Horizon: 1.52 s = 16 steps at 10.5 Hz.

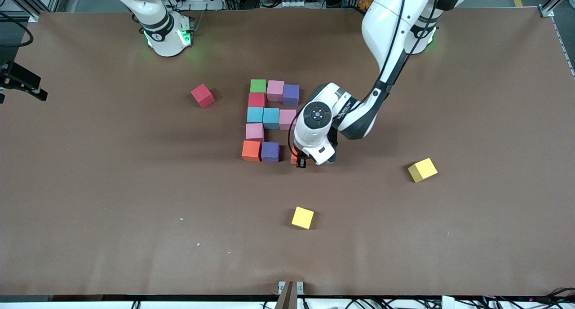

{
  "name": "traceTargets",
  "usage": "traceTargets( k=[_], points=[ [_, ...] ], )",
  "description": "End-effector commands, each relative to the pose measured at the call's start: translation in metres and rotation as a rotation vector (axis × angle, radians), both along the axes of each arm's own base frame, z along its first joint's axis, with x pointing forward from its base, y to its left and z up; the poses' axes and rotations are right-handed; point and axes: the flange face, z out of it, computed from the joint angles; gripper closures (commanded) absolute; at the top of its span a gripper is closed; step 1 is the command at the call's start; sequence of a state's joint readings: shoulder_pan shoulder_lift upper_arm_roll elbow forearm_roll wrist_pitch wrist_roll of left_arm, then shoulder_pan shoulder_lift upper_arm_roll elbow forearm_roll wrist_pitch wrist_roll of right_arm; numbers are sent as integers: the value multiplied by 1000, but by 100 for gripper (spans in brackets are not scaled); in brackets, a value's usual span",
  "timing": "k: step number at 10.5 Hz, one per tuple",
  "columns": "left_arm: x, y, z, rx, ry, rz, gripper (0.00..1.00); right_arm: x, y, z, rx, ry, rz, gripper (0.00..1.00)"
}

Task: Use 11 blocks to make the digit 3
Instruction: 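Carry the orange block to the cluster beside purple, then lower the orange block onto the table and open the left gripper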

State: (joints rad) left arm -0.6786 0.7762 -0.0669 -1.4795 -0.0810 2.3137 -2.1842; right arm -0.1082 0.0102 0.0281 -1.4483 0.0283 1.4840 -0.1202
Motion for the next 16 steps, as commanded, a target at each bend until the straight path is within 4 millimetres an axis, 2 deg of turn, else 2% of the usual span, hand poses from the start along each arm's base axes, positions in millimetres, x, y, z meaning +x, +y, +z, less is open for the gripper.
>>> traceTargets(
  k=[1,5,11,16],
  points=[
    [-2,-18,-5,-9,11,61,100,-1,1,1,-18,-4,5,0],
    [-14,-29,-14,4,18,52,100,0,1,0,-18,-2,5,0],
    [-18,-35,-32,-10,-3,50,100,0,2,0,-18,-2,7,0],
    [-20,-44,-36,-17,-10,64,100,0,1,0,-18,-1,5,0]
  ],
)
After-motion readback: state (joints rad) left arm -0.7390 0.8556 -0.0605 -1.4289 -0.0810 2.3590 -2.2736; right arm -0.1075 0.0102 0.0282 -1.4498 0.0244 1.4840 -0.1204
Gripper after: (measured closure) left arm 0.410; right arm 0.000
